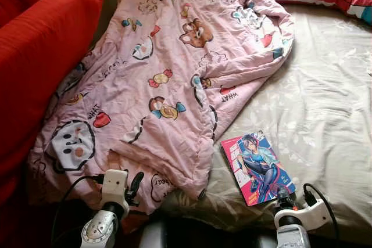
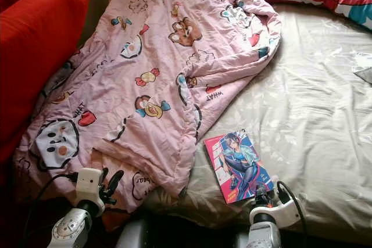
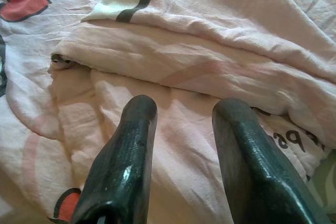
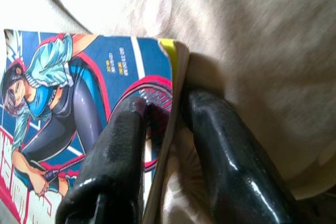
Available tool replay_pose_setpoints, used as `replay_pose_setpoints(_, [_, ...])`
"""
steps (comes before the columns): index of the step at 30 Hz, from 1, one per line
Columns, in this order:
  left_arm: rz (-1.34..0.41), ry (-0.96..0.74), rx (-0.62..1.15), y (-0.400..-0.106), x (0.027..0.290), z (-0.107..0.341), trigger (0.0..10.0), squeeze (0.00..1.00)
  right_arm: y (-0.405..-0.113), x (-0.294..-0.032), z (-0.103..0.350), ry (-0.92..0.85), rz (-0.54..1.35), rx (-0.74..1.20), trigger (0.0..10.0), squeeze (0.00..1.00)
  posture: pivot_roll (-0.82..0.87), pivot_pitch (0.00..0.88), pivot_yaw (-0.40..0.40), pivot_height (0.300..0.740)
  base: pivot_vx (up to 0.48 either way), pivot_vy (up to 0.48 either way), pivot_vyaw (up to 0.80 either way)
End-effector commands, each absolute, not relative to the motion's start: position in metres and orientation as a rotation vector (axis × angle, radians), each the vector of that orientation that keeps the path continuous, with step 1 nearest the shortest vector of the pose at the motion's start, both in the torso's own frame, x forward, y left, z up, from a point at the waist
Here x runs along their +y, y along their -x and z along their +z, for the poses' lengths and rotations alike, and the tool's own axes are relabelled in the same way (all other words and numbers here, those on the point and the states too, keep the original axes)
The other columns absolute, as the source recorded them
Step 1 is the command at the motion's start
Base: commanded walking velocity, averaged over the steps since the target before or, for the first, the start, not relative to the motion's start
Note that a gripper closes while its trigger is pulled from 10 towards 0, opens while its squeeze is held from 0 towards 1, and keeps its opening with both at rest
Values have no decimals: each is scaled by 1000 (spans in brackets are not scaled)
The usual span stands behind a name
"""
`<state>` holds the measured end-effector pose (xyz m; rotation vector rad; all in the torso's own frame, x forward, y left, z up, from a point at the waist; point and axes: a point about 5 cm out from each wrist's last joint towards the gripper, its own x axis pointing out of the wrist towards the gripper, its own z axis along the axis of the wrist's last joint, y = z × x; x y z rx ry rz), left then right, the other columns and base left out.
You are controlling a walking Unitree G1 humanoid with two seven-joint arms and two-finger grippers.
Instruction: Clean up the room
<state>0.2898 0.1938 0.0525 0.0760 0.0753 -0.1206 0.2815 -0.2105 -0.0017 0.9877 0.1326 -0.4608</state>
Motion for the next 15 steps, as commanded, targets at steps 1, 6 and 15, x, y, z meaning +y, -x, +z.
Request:
replay_pose_setpoints(1, [-114, -92, 116, -281, 200, 43, 10000, 0, -268, -218, -13, -992, -532, 153, 10000, 706, 58, 274, 95, 616, 0, 0, 0])
replay_pose_setpoints(6, [-114, -95, 117, -281, 201, 43, 10000, 0, -270, -220, -10, -992, -523, 128, 10000, 1000, 55, 271, 98, 616, 0, 0, 0])
replay_pose_setpoints(15, [-121, -99, 115, -281, 201, 44, 10000, 0, -269, -220, -11, -990, -532, 144, 10000, 0, 60, 269, 104, 616, 0, 0, 0])
